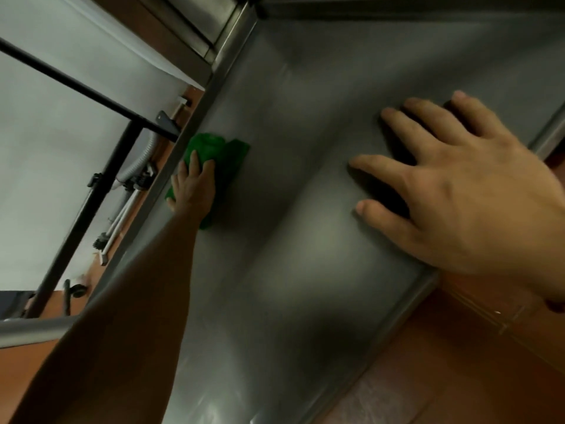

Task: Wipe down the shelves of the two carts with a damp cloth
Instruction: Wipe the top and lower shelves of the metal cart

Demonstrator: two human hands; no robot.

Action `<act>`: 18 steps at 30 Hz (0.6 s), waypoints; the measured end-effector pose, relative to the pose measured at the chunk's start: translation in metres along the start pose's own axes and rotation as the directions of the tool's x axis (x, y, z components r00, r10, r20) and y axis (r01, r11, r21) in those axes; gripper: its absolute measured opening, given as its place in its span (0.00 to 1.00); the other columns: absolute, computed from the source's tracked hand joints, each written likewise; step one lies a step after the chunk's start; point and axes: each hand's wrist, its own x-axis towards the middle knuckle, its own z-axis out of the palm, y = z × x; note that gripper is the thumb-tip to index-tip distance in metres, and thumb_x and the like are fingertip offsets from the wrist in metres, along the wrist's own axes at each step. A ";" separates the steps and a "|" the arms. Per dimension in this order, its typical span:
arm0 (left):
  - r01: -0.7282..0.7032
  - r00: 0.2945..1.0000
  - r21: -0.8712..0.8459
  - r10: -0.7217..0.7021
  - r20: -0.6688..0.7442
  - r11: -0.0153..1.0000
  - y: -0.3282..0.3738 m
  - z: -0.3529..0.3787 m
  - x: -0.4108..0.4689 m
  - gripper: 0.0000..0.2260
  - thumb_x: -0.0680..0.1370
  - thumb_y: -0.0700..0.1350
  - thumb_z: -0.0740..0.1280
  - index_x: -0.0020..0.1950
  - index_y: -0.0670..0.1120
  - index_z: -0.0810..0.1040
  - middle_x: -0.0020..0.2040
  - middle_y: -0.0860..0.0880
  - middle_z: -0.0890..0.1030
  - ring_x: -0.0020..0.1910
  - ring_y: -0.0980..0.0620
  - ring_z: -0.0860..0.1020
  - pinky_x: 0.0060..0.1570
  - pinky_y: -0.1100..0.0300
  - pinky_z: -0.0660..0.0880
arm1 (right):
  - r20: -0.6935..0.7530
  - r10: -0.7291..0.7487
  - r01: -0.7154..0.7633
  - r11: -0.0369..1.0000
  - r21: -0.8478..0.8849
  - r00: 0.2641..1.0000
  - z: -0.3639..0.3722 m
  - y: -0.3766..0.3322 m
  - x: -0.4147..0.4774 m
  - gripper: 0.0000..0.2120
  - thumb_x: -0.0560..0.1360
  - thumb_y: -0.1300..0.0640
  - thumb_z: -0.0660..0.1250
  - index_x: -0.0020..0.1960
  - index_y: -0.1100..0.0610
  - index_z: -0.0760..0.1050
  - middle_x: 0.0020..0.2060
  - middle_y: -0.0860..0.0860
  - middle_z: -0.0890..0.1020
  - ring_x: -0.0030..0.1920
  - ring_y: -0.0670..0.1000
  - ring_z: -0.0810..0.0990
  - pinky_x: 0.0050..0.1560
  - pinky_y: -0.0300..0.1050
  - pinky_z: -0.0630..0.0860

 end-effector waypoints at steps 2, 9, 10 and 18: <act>0.018 1.000 0.000 -0.018 0.003 1.000 -0.002 0.000 0.009 0.28 0.82 0.63 0.47 0.81 0.57 0.48 0.82 0.47 0.49 0.80 0.42 0.47 0.74 0.34 0.44 | -0.003 0.009 -0.009 1.000 -0.005 1.000 0.000 -0.001 0.001 0.32 0.76 0.33 0.45 0.72 0.45 0.70 0.75 0.63 0.66 0.77 0.63 0.60 0.76 0.65 0.53; 0.027 0.999 0.004 -0.027 0.018 1.000 0.007 0.002 -0.019 0.28 0.83 0.62 0.47 0.81 0.56 0.47 0.82 0.47 0.48 0.80 0.42 0.47 0.75 0.36 0.45 | -0.006 0.021 -0.021 1.000 0.003 1.000 -0.001 -0.002 0.001 0.31 0.76 0.33 0.47 0.71 0.45 0.71 0.74 0.63 0.66 0.76 0.63 0.61 0.76 0.66 0.54; 0.026 1.000 0.004 -0.026 0.011 1.000 0.011 0.004 -0.032 0.27 0.83 0.62 0.47 0.81 0.56 0.48 0.82 0.48 0.49 0.80 0.43 0.48 0.75 0.36 0.46 | 0.000 0.023 -0.023 1.000 0.005 1.000 -0.001 -0.002 0.001 0.31 0.76 0.33 0.47 0.70 0.45 0.71 0.75 0.62 0.66 0.76 0.63 0.60 0.76 0.66 0.53; -0.103 0.992 0.009 0.102 0.079 0.995 0.040 0.028 -0.209 0.36 0.72 0.69 0.41 0.79 0.62 0.42 0.81 0.55 0.41 0.79 0.54 0.39 0.77 0.45 0.39 | -0.014 0.033 -0.033 0.999 0.027 0.999 -0.002 -0.003 -0.001 0.28 0.79 0.37 0.45 0.69 0.47 0.74 0.74 0.63 0.67 0.76 0.63 0.61 0.76 0.65 0.52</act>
